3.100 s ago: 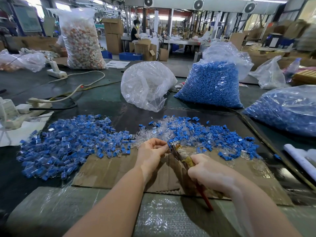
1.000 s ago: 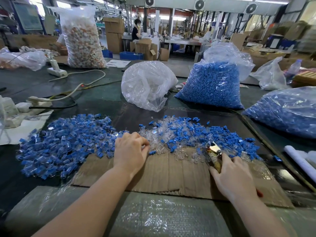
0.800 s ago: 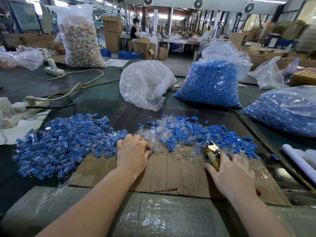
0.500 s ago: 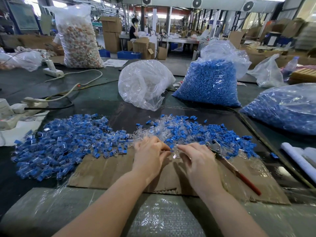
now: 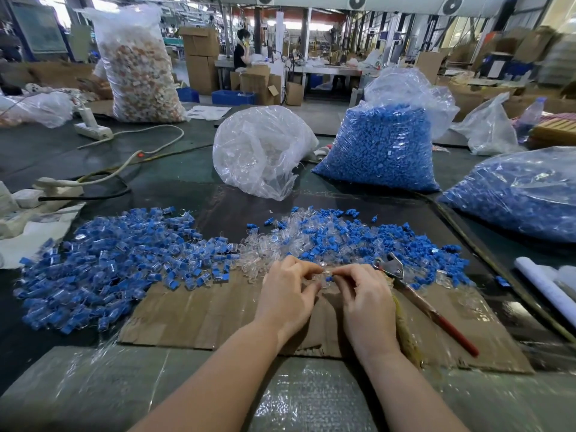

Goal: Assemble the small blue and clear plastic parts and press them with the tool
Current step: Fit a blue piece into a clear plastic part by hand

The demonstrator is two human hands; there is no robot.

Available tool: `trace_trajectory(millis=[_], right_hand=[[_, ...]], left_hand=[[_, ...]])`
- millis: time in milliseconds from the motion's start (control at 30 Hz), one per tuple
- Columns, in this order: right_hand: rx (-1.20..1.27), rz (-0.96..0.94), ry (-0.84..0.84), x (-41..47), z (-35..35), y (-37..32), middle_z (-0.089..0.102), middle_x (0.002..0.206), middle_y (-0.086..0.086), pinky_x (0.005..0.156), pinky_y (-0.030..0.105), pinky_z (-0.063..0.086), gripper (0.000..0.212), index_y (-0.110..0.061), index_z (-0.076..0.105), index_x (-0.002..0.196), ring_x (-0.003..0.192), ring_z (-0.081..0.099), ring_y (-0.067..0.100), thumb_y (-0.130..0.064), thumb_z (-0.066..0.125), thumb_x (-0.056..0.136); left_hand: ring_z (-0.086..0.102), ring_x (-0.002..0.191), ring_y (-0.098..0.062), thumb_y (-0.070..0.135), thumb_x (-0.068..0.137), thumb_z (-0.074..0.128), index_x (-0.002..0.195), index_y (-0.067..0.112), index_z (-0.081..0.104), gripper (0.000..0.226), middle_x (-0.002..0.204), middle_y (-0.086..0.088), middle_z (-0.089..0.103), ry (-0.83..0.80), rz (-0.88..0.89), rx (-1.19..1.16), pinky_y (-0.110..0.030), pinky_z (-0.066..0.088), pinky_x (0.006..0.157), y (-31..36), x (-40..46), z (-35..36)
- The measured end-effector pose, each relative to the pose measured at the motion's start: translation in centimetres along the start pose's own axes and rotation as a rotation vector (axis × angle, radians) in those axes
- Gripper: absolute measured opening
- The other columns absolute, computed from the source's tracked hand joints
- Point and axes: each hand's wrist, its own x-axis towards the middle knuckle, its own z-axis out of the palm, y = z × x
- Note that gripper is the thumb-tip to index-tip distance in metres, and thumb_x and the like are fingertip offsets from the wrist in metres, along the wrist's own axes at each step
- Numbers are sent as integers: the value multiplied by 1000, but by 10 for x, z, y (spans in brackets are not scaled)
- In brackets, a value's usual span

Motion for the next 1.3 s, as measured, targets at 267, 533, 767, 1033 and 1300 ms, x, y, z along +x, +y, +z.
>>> trace_trajectory(millis=[267,533,767,1033,1300], right_hand=[[2,25,40,-3,2,2,65,88,0,80,34,43,11,-13,70,91,84,53,18,-7,62,87],[4,7,50,-5,1,1,64,84,-2,80,37,41,3,-14,67,85,82,55,20,-13,65,86],[11,-21,13,-7,-1,-1,59,81,-4,78,35,40,5,-13,63,82,79,52,18,-15,65,86],[-17,-35,-38,-8,-2,-1,59,79,0,76,37,41,10,-11,61,78,78,52,22,-15,64,87],[-95,-90,-80,-9,0,-2,56,71,-2,71,38,40,17,-13,57,70,73,51,22,-18,67,83]], left_hand=[[34,103,-11,37,91,53,114,32,60,24,103,10,41,30,88,265,-25,23,93,-4,0,12],[41,97,-10,26,93,52,102,19,58,12,98,9,52,122,138,123,-17,28,86,-2,-6,6],[57,71,-3,10,83,68,79,30,56,24,74,11,58,114,-88,-258,-7,43,68,-3,-8,-1],[66,75,-16,-1,84,63,80,24,65,26,79,-2,68,5,-242,-590,-28,57,72,-4,-5,-4],[64,70,-16,-6,84,61,78,16,65,23,71,-5,65,9,-287,-705,-25,57,67,-2,-5,-5]])
